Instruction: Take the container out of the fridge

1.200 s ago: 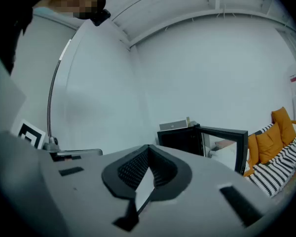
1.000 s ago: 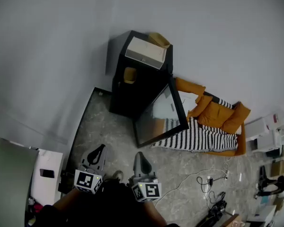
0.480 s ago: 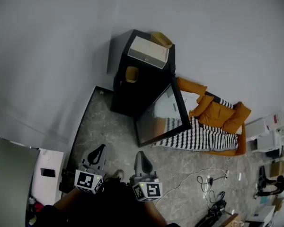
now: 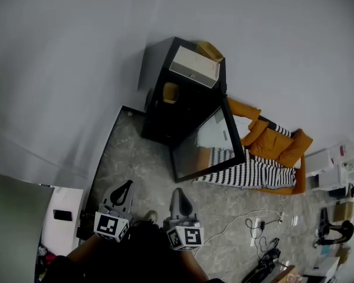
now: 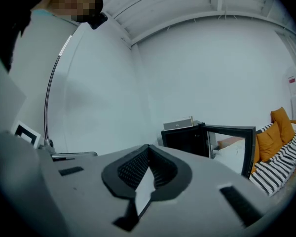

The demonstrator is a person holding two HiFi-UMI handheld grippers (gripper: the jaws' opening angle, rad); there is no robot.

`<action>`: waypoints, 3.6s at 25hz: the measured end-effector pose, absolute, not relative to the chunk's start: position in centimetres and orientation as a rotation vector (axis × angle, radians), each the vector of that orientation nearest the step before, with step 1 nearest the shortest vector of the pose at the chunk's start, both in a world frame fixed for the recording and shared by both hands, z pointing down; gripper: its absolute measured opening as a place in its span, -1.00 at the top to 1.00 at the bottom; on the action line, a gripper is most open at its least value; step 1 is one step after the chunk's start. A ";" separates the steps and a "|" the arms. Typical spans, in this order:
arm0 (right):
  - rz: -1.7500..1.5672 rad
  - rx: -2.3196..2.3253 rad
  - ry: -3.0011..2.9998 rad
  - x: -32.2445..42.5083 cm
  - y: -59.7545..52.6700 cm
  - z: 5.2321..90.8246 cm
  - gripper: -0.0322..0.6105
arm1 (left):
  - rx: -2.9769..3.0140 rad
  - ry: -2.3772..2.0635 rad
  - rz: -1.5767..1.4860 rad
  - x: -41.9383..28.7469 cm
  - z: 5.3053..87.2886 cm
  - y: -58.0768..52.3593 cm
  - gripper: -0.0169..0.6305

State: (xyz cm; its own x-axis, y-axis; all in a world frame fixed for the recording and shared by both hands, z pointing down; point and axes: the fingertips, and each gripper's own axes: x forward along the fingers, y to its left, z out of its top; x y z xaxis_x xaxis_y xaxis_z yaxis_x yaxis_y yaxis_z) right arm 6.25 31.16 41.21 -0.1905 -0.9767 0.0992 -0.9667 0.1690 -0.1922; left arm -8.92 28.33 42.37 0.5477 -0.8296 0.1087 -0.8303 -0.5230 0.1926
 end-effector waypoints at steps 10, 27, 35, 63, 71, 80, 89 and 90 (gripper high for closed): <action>-0.301 -2.041 2.296 2.4 30.1 41.2 0.90 | 2.569 -1.356 -0.002 -14.0 43.8 28.0 0.93; -0.284 -2.025 2.280 4.1 23.0 42.5 0.90 | 2.533 -1.400 0.027 -13.8 44.8 21.8 0.93; -0.331 -1.978 2.284 8.2 15.1 42.8 0.90 | 2.552 -1.409 0.050 -9.1 44.0 14.0 0.93; -0.438 -1.907 2.577 16.7 -5.5 50.5 0.90 | 2.468 -1.508 0.145 0.2 45.5 -0.7 0.93; -0.476 -1.961 2.670 16.3 -10.8 54.7 0.90 | 2.510 -1.438 0.107 1.2 45.6 -5.7 0.93; -0.502 -2.008 2.769 16.1 -16.4 60.3 0.90 | 2.501 -1.380 0.124 2.0 47.2 -10.6 0.93; -0.471 -2.059 2.885 16.4 -20.8 66.2 0.90 | 2.490 -1.382 0.112 2.4 47.8 -13.6 0.93; -0.462 -2.059 2.918 16.3 -21.2 67.0 0.90 | 2.489 -1.371 0.111 2.6 47.9 -13.6 0.93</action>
State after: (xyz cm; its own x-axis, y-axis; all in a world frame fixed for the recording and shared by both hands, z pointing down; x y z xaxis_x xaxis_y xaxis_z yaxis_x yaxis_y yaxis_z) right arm 16.30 -21.16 66.97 -0.2762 -0.8218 0.4983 -0.9355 0.3487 0.0566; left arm 2.58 -13.59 47.89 0.5423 -0.8139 0.2085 -0.8368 -0.5012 0.2203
